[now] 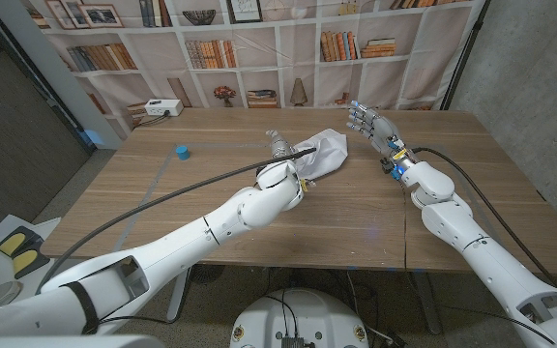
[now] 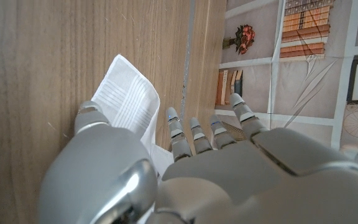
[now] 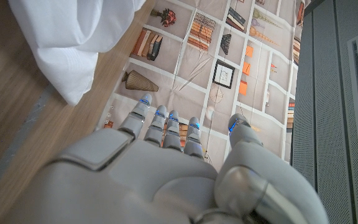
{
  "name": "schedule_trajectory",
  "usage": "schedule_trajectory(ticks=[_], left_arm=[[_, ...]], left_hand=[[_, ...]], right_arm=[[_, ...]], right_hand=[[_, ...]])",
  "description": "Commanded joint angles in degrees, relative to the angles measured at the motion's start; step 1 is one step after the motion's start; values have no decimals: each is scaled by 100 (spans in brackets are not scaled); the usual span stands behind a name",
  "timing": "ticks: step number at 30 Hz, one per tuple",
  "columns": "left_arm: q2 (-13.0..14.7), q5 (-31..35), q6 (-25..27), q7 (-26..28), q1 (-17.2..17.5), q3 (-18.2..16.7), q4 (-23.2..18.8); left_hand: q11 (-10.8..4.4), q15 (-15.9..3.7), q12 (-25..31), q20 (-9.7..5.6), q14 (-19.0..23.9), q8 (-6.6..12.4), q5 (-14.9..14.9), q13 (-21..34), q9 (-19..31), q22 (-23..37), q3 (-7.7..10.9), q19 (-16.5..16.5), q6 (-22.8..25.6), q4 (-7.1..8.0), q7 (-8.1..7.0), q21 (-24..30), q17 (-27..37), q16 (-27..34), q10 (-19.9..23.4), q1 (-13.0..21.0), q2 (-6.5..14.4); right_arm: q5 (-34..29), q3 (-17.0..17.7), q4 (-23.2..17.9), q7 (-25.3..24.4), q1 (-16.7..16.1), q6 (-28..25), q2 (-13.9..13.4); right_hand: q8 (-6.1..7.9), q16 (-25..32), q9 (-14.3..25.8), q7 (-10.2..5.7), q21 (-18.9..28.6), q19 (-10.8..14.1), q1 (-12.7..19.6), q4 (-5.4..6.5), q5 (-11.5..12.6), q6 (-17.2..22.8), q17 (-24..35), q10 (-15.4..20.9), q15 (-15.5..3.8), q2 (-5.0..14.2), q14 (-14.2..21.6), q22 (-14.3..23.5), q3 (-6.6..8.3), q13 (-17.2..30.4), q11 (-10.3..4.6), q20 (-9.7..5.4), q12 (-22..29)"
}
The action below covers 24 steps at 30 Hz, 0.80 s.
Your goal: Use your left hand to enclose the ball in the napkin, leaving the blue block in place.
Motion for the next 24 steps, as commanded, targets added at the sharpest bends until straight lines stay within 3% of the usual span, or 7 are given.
schedule_trajectory(ticks=[1,9,13,15,20,23,24], left_arm=[[21,-373,-1,13,-130,69,441],[1,-853,55,132,-249,59,719],[-16,-1033,108,221,-315,96,879],[-17,-1148,127,252,-341,102,929],[-8,-1241,195,317,-412,193,1054],[62,-1230,228,482,-426,264,1059],[85,-1251,237,549,-424,271,1051]], left_hand=[[-53,-51,36,-74,-38,-60,52,6,-4,31,41,33,-85,-29,-8,-9,0,2,-7,137,162],[-27,-63,77,-112,-254,-386,126,-3,-60,39,214,30,-637,55,68,-9,-3,-24,-122,246,680],[-25,-57,100,-120,-303,-396,139,-13,-81,46,304,12,-595,131,162,-10,-1,-15,-134,239,967],[-91,-86,150,-139,-305,-362,138,-20,-102,54,394,23,-426,191,191,2,-7,2,-79,244,1234],[-173,-158,251,-222,-230,-226,90,-54,-142,61,495,84,184,220,378,45,-46,25,79,267,1493],[-284,-259,354,-288,-74,-137,36,-82,-153,61,556,161,666,185,93,90,-83,55,289,317,1548],[-284,-310,391,-343,-23,-108,13,-93,-155,59,562,202,820,162,97,110,-95,58,370,334,1528]], right_arm=[[-47,-11,-44,-49,0,-11,-17],[-62,-7,-40,-81,11,-11,-19],[-80,-7,-34,-105,17,-14,-23],[-86,-11,-11,-86,26,8,-26],[-108,-11,6,-137,40,-8,-17],[-99,-15,46,-128,70,-16,-3],[-105,-21,67,-117,84,-8,0]], right_hand=[[-12,50,4,-6,11,53,11,-16,9,41,1,21,6,5,30,10,-15,10,-34,24,-8],[-10,51,4,-9,11,55,12,-16,10,47,0,19,16,5,33,10,-17,10,-54,22,-10],[-9,52,4,-11,11,56,2,-9,9,50,2,23,9,4,33,10,-22,10,-12,26,-9],[-8,53,4,-10,10,55,0,-9,9,52,2,23,13,4,36,10,-23,10,-12,22,-9],[-9,54,4,-10,11,57,-4,-6,9,52,3,23,14,3,37,10,-26,10,-44,25,-9],[-8,54,4,-12,11,57,-3,-7,10,54,2,23,13,2,38,10,-27,10,-34,25,-9],[-8,54,4,-11,10,55,-3,-7,10,55,2,24,11,3,38,10,-26,10,-29,28,-9]])
